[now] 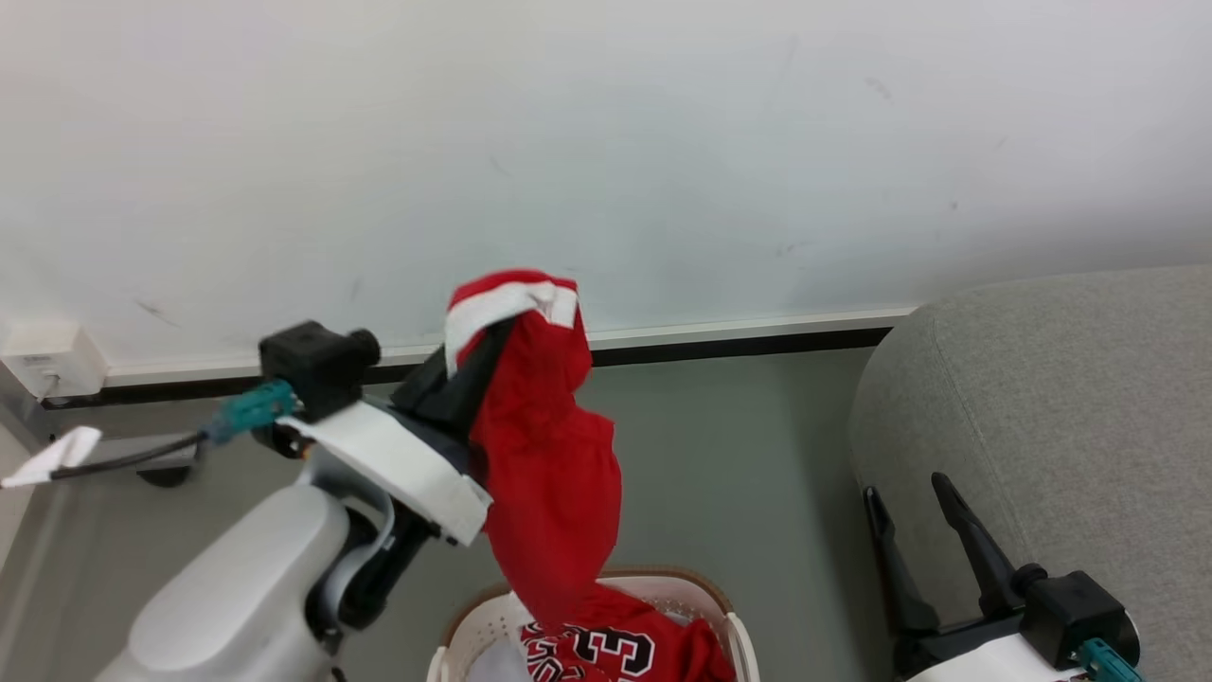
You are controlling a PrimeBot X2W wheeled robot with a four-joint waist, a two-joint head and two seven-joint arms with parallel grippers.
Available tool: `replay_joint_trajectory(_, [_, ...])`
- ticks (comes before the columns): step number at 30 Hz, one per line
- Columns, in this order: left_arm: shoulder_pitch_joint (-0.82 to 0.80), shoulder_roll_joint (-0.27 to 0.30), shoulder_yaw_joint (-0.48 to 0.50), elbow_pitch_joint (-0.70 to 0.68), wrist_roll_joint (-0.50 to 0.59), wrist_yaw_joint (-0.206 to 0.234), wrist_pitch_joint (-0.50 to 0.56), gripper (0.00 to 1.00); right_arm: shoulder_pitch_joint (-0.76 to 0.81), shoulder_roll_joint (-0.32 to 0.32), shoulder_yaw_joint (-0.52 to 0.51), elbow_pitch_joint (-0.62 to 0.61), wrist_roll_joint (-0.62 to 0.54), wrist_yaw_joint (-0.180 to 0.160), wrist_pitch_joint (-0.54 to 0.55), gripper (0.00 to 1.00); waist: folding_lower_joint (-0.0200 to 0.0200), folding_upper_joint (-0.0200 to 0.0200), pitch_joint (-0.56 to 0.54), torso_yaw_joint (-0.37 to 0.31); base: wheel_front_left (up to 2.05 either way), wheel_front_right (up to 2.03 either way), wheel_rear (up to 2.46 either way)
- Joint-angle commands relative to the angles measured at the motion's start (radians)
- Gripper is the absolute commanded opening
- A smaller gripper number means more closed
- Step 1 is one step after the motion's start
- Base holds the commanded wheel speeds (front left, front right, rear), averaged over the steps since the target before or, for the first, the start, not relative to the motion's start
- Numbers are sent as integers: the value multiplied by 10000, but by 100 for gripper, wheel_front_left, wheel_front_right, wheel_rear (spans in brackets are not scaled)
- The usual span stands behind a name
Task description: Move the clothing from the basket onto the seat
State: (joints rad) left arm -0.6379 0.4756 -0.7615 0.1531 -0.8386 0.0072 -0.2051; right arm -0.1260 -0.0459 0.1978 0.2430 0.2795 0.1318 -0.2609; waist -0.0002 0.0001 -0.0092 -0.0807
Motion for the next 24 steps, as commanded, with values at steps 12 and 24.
replay_joint_trajectory(12, [-236,114,210,-856,-212,309,172,0,-267,-35,1327,193,15,-21,-22,100,2,-1,54,35,0,0,0])
replay_joint_trajectory(24, [-307,-266,-633,-663,429,179,300,0,-2052,-40,3985,1357,-236,-21,-22,100,2,-1,-65,716,0,0,0])
